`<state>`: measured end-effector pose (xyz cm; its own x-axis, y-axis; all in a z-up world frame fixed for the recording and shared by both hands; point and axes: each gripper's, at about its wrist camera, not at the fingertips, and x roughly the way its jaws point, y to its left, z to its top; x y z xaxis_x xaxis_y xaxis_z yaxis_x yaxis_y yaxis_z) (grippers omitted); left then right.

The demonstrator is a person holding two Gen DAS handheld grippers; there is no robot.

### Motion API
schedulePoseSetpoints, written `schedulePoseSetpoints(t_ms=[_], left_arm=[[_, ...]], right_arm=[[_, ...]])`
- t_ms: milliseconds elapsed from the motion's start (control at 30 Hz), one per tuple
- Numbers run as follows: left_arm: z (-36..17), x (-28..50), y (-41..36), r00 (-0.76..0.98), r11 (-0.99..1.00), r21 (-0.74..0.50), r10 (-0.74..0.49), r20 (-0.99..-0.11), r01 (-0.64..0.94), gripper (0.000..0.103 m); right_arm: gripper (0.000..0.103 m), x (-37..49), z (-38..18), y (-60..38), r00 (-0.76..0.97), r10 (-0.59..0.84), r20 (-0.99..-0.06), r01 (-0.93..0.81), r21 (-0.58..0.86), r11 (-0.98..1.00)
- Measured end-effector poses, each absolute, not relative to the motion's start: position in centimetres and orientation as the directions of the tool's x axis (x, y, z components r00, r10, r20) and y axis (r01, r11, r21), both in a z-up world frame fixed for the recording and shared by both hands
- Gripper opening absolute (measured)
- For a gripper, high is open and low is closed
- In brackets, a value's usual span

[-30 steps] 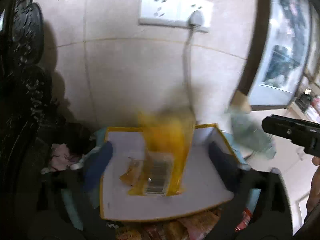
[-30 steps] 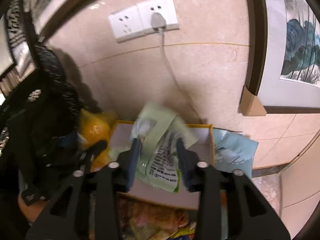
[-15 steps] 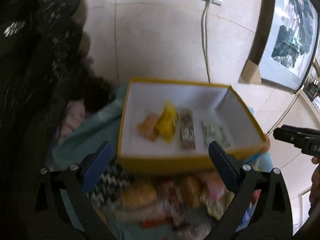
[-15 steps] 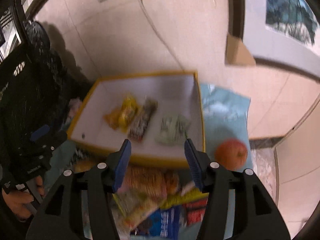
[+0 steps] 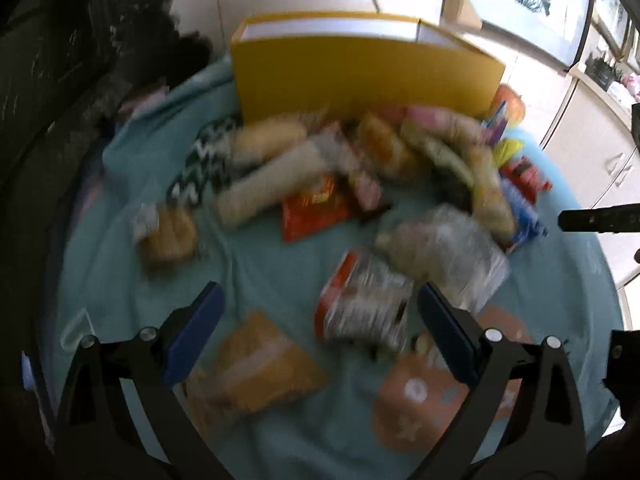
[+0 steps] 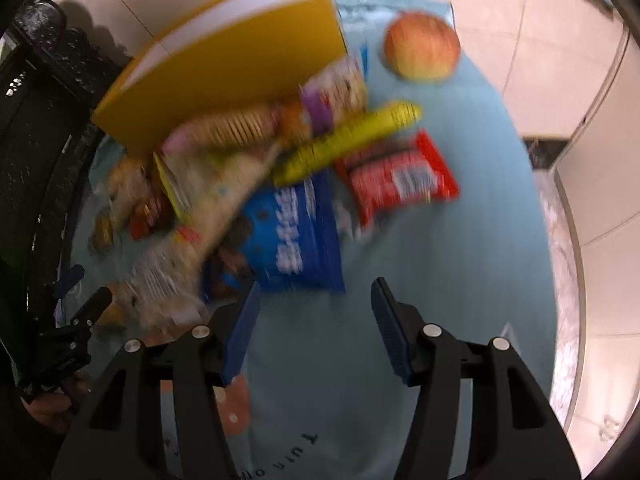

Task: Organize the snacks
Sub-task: 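Grasp the white-red printed packet with the left tool while the right grasps the blue cookie bag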

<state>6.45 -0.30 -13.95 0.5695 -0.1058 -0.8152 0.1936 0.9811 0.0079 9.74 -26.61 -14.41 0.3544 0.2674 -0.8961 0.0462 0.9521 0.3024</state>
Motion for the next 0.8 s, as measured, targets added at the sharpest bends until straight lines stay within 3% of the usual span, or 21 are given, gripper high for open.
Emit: schedulePoseSetpoints(t_ms=[600,800], left_arm=[[-16.1,8.2,-2.1,0.545,0.975,0.037,-0.09,-0.833,0.218,0.099],[-17.4,9.0,-2.7,0.527,0.973,0.047,-0.081,-0.846,0.225,0.099]], right_arm=[[0.059,13.2,-15.9,-22.5,0.349,0.226,-0.909,-0.053,0.222,0.974],[0.068,14.7,-16.4,-20.8,0.37,0.196,-0.908,-0.089,0.175,0.981]])
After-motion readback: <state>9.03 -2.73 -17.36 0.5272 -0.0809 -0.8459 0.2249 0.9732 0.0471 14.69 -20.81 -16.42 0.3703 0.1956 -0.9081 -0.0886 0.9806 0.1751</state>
